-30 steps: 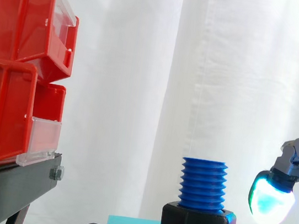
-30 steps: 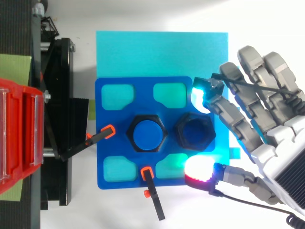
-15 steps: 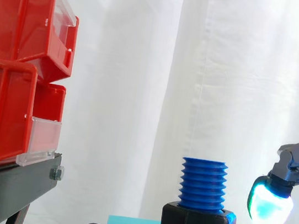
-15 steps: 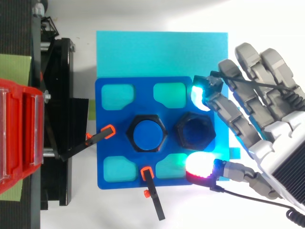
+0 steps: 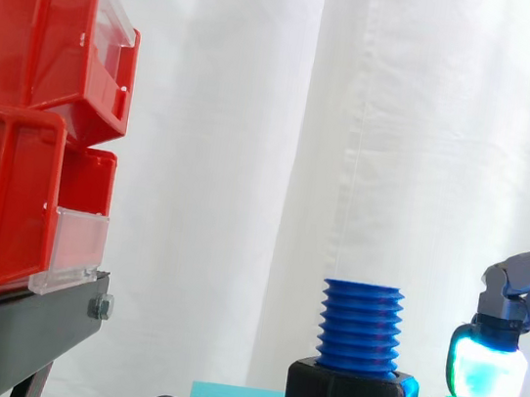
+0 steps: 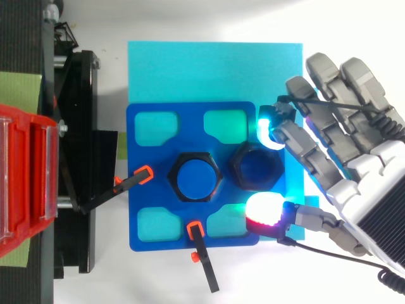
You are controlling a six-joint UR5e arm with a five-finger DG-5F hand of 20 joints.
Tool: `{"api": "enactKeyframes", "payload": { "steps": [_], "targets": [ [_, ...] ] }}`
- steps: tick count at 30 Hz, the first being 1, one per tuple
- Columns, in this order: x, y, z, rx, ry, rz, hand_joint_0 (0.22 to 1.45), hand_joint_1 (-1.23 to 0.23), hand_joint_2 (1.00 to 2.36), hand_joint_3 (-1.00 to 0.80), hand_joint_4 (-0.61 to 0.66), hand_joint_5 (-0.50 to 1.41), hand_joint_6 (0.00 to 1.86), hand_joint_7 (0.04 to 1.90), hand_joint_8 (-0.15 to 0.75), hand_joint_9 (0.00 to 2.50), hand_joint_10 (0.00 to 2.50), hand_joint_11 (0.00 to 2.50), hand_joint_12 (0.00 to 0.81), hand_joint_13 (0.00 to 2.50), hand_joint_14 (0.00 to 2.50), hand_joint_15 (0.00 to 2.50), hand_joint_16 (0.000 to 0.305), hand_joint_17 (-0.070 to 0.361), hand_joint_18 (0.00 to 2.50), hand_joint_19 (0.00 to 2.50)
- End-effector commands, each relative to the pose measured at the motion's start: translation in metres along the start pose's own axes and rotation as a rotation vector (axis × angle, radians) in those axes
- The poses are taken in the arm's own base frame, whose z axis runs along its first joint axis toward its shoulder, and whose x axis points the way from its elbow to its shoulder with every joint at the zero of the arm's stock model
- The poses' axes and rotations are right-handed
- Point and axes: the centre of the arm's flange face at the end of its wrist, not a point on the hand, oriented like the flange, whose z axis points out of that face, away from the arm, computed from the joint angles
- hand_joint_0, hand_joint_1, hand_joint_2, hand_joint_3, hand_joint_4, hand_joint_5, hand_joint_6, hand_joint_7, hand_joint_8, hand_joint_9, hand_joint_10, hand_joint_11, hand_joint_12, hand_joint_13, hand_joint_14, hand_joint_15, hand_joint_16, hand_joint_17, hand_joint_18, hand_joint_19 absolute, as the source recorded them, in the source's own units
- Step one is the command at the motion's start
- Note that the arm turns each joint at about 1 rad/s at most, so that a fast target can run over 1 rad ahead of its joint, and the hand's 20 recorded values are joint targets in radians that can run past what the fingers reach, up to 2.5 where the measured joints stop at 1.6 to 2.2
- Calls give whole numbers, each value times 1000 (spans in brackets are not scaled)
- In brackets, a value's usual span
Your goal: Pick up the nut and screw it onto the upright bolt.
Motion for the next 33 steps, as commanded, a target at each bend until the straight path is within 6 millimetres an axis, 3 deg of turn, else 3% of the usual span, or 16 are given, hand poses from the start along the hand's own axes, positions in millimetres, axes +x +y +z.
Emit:
{"api": "enactKeyframes", "payload": {
  "steps": [1, 11, 17, 33],
  "targets": [
    [0, -2, 3, -9, 0, -5, 556, -622, 1002, -474, 275, -167, 501, 1198, 281, 442, 2, 90, 343, 260, 0, 0, 38, 86, 0, 0],
    [0, -5, 11, -47, -6, -1, 561, -620, 1002, -471, 270, -156, 500, 1217, 280, 473, 3, 98, 339, 294, 0, 0, 37, 83, 0, 0],
    [-12, -1, 15, -72, -6, 24, 564, -618, 1003, -469, 270, -155, 501, 1219, 280, 481, 3, 97, 337, 314, 0, 0, 36, 81, 0, 0],
    [-22, -14, 11, -94, 86, 26, 563, -617, 1002, -469, 272, -153, 501, 1224, 280, 490, 3, 109, 334, 340, 0, 0, 36, 81, 29, 0]
  ]
}}
